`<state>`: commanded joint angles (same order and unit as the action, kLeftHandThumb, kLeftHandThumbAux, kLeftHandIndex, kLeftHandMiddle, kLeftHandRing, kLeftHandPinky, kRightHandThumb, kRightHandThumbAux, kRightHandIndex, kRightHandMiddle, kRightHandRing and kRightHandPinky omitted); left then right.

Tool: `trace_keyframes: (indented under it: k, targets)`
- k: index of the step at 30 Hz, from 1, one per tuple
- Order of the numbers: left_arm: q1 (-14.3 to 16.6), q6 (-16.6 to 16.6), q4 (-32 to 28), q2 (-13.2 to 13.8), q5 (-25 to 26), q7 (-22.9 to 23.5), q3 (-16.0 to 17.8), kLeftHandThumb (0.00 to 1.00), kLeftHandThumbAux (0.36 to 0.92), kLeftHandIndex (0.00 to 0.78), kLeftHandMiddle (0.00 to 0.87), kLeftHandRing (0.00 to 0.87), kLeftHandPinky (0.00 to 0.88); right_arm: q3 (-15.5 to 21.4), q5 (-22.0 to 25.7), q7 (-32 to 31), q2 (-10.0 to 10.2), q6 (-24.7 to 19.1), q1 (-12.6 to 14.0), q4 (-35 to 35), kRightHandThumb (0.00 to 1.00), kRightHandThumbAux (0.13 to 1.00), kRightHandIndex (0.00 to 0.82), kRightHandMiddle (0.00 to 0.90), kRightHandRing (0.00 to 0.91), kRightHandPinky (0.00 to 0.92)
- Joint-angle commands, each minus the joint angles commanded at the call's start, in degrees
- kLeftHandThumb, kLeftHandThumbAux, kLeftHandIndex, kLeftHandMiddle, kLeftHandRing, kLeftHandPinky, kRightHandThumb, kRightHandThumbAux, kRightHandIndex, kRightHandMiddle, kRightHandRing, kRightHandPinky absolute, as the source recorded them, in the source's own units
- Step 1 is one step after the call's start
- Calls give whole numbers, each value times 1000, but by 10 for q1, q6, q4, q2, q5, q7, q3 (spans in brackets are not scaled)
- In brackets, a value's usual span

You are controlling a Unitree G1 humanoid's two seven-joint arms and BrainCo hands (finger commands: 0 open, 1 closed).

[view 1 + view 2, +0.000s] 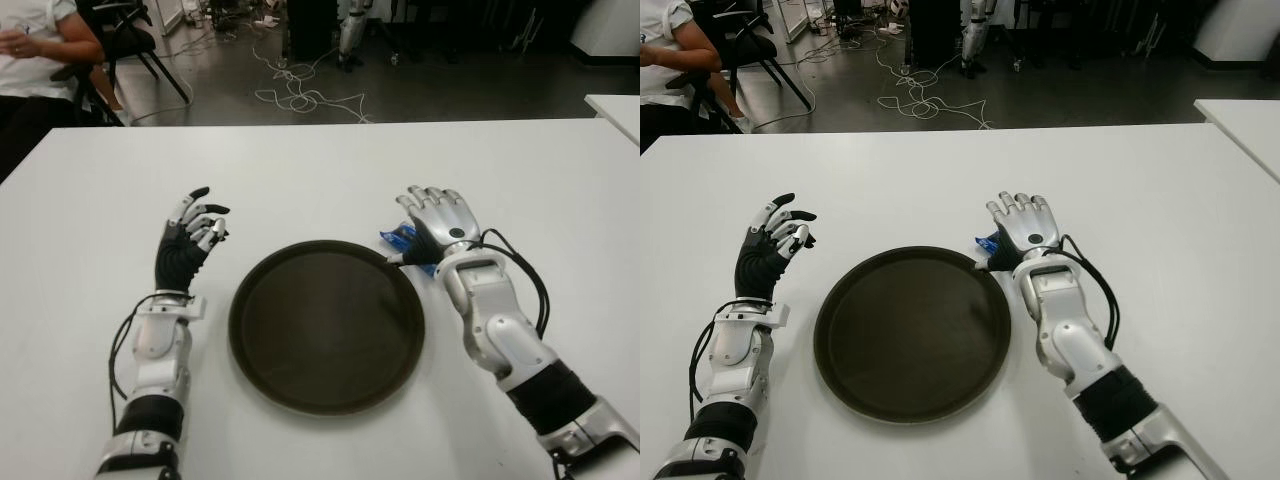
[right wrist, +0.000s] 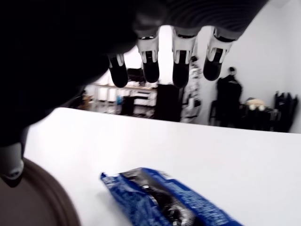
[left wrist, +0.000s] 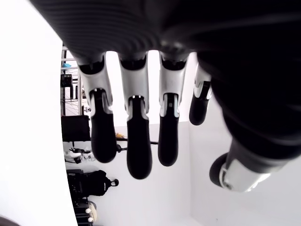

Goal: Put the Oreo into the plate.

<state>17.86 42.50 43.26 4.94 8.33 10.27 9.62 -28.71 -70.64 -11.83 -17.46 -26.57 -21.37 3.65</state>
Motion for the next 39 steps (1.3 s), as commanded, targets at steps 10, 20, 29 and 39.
trace_keyframes:
  k: [10,20,29,39]
  targets:
    - [0,-1,4,1,2,10,4,1000,641,208,395,519,468,9,-8,31,10,-19,-6,24,0,526,77,147,167,189]
    - [0,-8,-3,-8,15,12,8,1000,640,195,397,519,473,34,2,28,0,-26,-27,44,0,552,76,156,203,252]
    - [0,-7,-2,-3,-1,-3,5,1000,640,193,398,518,493,45,10,22,-1,-33,-32,46,0,590,111,183,253,300]
    - [-1,2,2,0,-8,-5,5,1000,640,193,397,516,484,54,22,6,-8,-29,-40,50,0,594,91,140,203,263]
